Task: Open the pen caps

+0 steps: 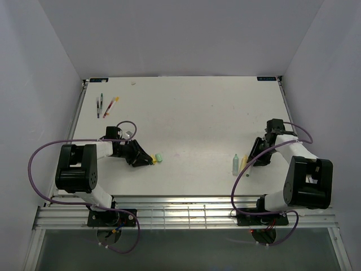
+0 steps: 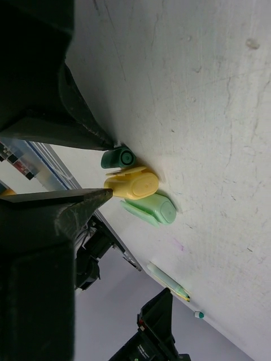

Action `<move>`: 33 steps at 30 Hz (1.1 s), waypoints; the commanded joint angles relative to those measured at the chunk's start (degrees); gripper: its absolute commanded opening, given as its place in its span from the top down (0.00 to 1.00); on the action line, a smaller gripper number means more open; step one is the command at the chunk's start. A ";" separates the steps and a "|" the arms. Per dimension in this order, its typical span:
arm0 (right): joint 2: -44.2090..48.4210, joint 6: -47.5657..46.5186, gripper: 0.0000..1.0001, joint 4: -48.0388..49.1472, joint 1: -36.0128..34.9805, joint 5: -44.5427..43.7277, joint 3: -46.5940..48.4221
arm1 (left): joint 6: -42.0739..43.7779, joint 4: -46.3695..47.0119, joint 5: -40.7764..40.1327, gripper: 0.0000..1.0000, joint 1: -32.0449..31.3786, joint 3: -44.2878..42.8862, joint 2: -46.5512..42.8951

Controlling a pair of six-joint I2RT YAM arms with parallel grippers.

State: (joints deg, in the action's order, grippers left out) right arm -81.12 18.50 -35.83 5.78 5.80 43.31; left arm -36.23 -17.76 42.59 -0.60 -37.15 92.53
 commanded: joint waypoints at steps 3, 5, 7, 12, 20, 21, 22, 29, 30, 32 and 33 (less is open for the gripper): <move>0.88 5.56 0.55 -2.83 0.11 -3.77 9.41 | 0.98 0.62 -0.75 0.55 -0.10 -1.44 -0.68; -0.34 8.64 0.53 -4.50 0.28 -9.47 14.23 | 1.07 0.62 -0.49 0.54 -0.10 -1.70 -1.12; -1.93 12.76 0.52 -5.47 0.89 -11.86 16.97 | 1.25 0.53 -0.31 0.54 -0.10 -2.32 -1.65; -7.38 21.21 0.46 -8.37 2.83 -18.45 22.25 | 2.04 -0.17 -0.75 0.54 -0.10 -3.90 -2.36; -14.32 27.90 0.32 -9.78 6.08 -25.22 24.01 | 2.92 -0.96 -0.93 0.54 -0.10 -6.44 -2.36; -14.68 28.43 0.32 -9.78 6.26 -25.40 23.93 | 3.18 -1.05 -0.93 0.54 -0.10 -6.62 -2.18; -14.94 28.69 0.32 -9.78 6.26 -25.92 24.01 | 3.27 -1.22 -0.93 0.54 -0.10 -6.88 -2.01; -19.33 28.87 0.32 -9.78 8.10 -28.21 26.82 | 3.80 -1.58 -0.14 0.54 -0.10 -8.20 0.19; -19.60 28.87 0.32 -9.78 8.19 -28.39 27.09 | 3.88 -1.58 -0.05 0.54 -0.10 -8.47 0.54; -20.91 28.61 0.32 -9.78 8.72 -28.92 27.70 | 3.80 -1.49 0.04 0.54 -0.10 -8.73 0.98; -21.35 28.52 0.32 -9.78 9.07 -28.92 27.79 | 3.71 -1.40 0.04 0.54 -0.10 -8.99 1.16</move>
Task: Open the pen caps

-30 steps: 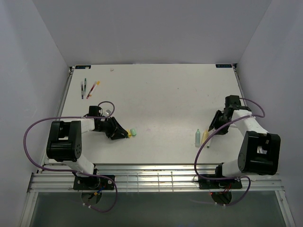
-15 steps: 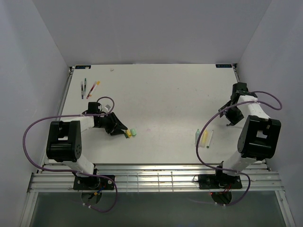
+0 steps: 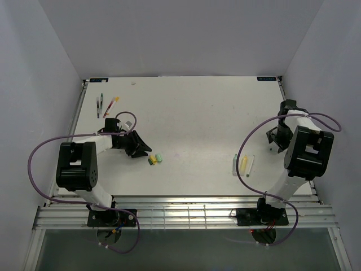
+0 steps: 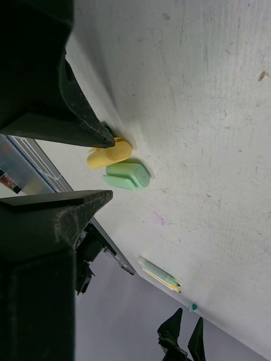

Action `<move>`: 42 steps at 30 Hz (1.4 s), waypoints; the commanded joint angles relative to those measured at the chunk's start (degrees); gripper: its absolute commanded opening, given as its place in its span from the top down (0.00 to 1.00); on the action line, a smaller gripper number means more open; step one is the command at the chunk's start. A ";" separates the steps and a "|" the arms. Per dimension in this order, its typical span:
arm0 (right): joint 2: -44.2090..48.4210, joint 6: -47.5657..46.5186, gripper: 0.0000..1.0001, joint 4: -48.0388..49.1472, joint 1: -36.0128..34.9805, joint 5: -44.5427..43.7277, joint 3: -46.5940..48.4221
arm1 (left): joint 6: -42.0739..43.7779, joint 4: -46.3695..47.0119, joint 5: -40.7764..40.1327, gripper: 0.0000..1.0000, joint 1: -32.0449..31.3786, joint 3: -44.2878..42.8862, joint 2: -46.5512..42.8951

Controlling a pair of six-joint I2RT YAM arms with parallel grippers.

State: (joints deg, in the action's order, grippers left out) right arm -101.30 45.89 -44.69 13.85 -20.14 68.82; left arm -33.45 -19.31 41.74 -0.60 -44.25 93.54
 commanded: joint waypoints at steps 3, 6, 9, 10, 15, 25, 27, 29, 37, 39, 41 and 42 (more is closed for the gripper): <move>-2.94 1.05 0.33 -0.67 1.62 -2.80 2.29 | 0.67 0.41 0.89 0.54 -0.10 -2.16 0.68; -4.08 0.78 0.35 0.39 2.41 -1.57 2.02 | 0.23 0.41 0.98 0.54 -0.10 -2.51 1.03; -4.70 0.61 0.40 0.92 2.50 -1.13 1.50 | -0.30 0.33 0.89 0.54 -0.10 -2.95 0.77; -4.79 0.43 0.41 1.53 2.50 -0.95 0.71 | -0.38 0.33 0.89 0.54 -0.10 -2.95 0.68; -5.58 -0.62 0.63 3.02 2.50 0.10 -1.66 | -0.30 -0.20 0.89 0.54 -0.10 -3.30 -0.02; -5.66 -9.03 0.92 5.32 -3.64 7.39 2.18 | 0.67 -3.45 0.28 0.54 -0.10 -5.84 -2.04; -6.72 -12.04 0.92 2.52 -8.36 8.45 9.53 | 0.67 -3.89 0.36 0.54 -0.10 -6.98 -2.22; -8.04 -16.94 0.92 0.92 -12.33 12.39 14.22 | 0.49 -3.98 0.89 0.53 -0.10 -9.01 -1.87; -10.14 -30.50 0.92 3.55 -34.57 43.11 24.87 | -2.84 -3.80 5.90 0.52 -0.19 -15.60 3.67; -11.37 -30.69 0.92 3.55 -38.87 48.42 25.40 | -4.24 -3.02 6.25 0.47 -0.36 -16.48 4.19; -12.87 -30.60 0.92 3.55 -41.43 52.03 26.19 | -5.13 -2.75 5.99 0.37 -0.89 -17.09 4.37; -13.31 -30.60 0.92 3.64 -43.53 53.00 26.63 | -5.83 -2.66 5.81 0.36 -0.98 -17.27 4.46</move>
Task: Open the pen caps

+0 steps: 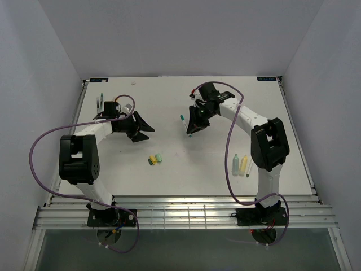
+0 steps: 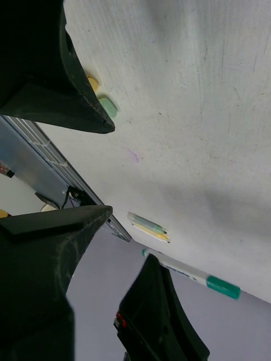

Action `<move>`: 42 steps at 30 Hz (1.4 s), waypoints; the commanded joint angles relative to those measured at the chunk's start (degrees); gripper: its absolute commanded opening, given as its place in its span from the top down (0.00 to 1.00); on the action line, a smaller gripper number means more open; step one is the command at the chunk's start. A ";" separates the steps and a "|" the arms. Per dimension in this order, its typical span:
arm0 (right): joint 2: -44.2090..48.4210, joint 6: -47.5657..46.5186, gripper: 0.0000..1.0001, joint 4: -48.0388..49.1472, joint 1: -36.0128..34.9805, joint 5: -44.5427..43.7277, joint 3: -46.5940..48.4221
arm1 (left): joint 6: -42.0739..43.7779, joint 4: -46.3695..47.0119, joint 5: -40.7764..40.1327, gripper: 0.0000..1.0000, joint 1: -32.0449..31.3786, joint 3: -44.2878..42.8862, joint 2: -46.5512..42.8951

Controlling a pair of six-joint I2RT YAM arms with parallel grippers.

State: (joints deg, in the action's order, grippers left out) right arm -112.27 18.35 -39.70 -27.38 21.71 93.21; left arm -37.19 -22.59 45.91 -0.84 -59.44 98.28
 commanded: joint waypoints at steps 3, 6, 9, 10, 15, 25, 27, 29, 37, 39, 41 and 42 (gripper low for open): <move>-4.36 -3.32 0.92 -1.43 -5.31 14.40 4.78 | -2.62 0.79 1.46 0.35 -1.27 -3.22 -0.02; -5.50 -2.79 0.92 -1.25 -7.60 16.87 6.45 | -3.15 0.79 1.55 0.35 -1.44 -3.58 0.16; -6.73 -2.79 0.92 -1.34 -9.35 18.10 8.12 | -3.68 0.88 1.55 0.35 -1.97 -3.49 0.07; -7.26 -2.79 0.92 -1.25 -9.62 18.80 8.48 | -3.77 0.88 1.46 0.35 -2.23 -3.40 -0.10; -8.49 -2.97 0.92 -1.25 -11.64 20.47 10.15 | -4.56 1.32 1.11 0.35 -3.46 -3.49 0.16; -9.11 -3.50 0.92 -1.17 -12.97 21.36 10.07 | -5.79 2.28 0.67 0.39 -4.43 -4.11 -0.37; -8.41 -3.32 0.92 -1.08 -12.97 19.43 8.66 | -5.53 2.37 0.50 0.41 -4.34 -3.84 -0.98; -7.53 -2.97 0.92 -1.17 -12.70 17.49 7.43 | -5.00 1.68 -0.64 0.44 -4.43 -3.58 -1.77; -5.42 -2.70 0.92 -0.64 -12.00 16.25 2.86 | -4.12 0.53 -3.20 0.44 -4.17 -3.66 -3.45; -5.42 -2.70 0.92 -0.29 -12.09 16.86 3.03 | -4.47 0.79 -2.41 0.44 -4.17 -3.67 -3.01; -5.50 -2.70 0.92 0.42 -12.44 18.10 3.47 | -4.91 1.58 -1.88 0.44 -4.26 -3.14 -2.83; -5.77 -2.79 0.92 0.42 -12.61 18.62 3.73 | -5.17 1.76 -1.62 0.44 -4.26 -2.88 -2.74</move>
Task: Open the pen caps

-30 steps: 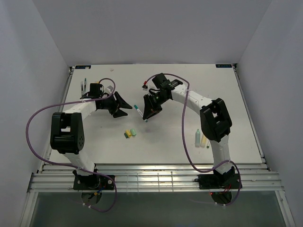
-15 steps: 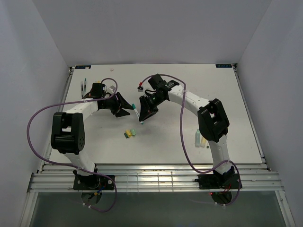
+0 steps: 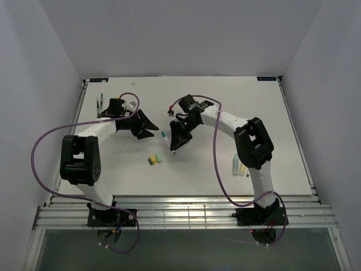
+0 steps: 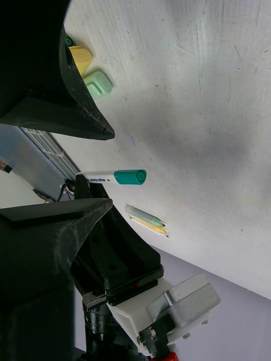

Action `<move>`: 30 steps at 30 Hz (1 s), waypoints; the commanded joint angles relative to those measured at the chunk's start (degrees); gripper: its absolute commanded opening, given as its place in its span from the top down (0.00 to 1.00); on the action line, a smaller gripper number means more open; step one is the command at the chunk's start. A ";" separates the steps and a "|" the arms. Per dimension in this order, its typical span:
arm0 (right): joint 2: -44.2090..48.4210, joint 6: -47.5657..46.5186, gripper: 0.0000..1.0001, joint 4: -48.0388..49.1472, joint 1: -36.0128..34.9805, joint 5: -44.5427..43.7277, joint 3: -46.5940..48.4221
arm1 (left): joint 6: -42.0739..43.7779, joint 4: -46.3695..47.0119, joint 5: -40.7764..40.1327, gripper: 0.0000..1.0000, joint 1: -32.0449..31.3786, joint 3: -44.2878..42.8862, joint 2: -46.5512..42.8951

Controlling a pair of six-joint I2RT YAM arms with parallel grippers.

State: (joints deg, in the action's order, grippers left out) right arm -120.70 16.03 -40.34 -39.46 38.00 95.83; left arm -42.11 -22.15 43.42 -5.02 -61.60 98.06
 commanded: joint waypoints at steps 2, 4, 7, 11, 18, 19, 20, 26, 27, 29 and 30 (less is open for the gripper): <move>2.14 -0.56 0.92 1.05 -0.96 3.04 2.25 | -0.61 1.93 1.14 0.44 -0.17 -0.10 -2.44; 1.53 -0.56 0.92 1.05 -1.23 3.57 2.95 | -1.05 2.11 1.49 0.44 -0.26 0.08 -2.17; 0.56 -0.39 0.92 1.05 -1.84 4.28 4.36 | -1.31 2.55 1.76 0.44 -0.61 -0.09 -1.91; -0.58 -0.04 0.92 1.05 -2.37 4.89 6.64 | -1.40 2.55 1.67 0.44 -1.14 -0.36 -1.82; -1.20 0.23 0.92 1.05 -2.72 5.42 7.44 | -1.40 2.82 1.84 0.50 -1.40 -0.27 -1.73; -1.29 0.23 0.92 1.05 -2.72 5.42 7.44 | -1.40 2.90 1.93 0.53 -1.40 -0.10 -1.82; -1.29 0.14 0.92 1.05 -2.81 5.42 7.44 | -1.40 3.08 2.02 0.55 -1.31 -0.01 -1.82; -1.99 0.67 0.92 1.05 -2.81 4.46 8.31 | -1.57 3.34 2.63 0.81 -1.49 0.61 -2.08; -2.25 0.75 0.92 1.05 -2.81 4.10 8.58 | -1.49 3.26 2.64 0.83 -1.49 0.69 -2.17; -2.52 1.11 0.92 0.96 -2.73 3.66 9.54 | -1.49 3.26 2.81 0.84 -1.49 0.78 -2.26; -2.78 1.28 0.92 0.96 -2.72 3.49 9.90 | -1.49 3.26 2.81 0.83 -1.49 0.96 -2.35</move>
State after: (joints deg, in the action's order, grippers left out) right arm -122.67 16.49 -40.16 -42.02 41.78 102.43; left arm -43.77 -19.79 44.34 -6.22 -61.32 98.06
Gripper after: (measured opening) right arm 0.186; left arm 0.245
